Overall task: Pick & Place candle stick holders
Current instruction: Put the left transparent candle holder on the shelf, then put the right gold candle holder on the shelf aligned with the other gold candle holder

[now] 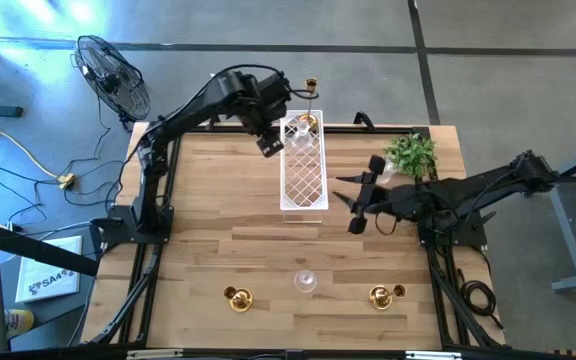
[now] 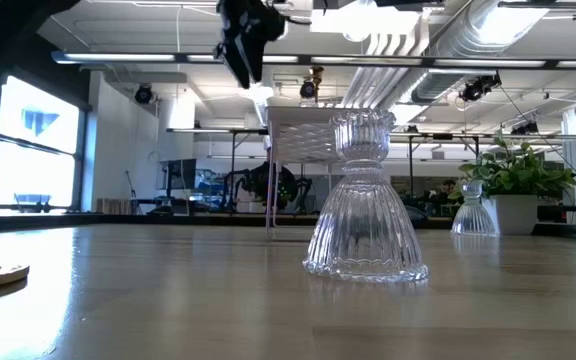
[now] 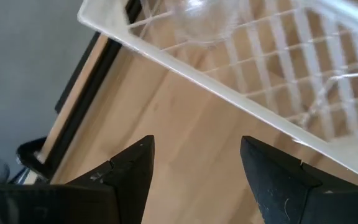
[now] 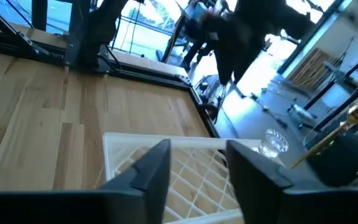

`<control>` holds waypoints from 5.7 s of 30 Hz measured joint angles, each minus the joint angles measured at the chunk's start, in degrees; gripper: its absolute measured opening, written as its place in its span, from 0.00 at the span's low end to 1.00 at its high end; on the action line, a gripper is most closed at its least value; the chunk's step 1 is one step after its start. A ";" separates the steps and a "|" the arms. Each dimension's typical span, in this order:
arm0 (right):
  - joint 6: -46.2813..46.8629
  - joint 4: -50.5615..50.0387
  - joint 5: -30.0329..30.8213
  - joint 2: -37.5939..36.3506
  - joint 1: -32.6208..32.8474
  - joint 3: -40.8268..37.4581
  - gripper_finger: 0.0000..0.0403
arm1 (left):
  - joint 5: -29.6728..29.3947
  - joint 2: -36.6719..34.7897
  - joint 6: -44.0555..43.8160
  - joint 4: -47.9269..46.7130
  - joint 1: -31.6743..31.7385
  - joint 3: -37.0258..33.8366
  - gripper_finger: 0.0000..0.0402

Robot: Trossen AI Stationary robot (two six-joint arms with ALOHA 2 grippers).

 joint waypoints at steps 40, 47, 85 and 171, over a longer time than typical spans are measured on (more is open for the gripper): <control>5.03 9.94 -46.21 22.69 -44.50 2.76 0.00 | -28.15 -19.60 -20.91 1.57 -32.55 -37.35 0.42; 3.81 9.04 -42.11 26.06 -44.30 4.94 0.00 | -28.42 -20.04 -20.93 1.17 -32.55 -37.42 0.39; 2.21 15.57 -39.60 29.71 -42.41 5.32 0.00 | -29.43 -20.00 -20.52 1.80 -32.55 -37.42 0.39; 2.21 -6.05 -22.28 34.71 -39.16 20.01 0.00 | -29.36 -19.98 -19.45 1.54 -32.54 -37.39 0.39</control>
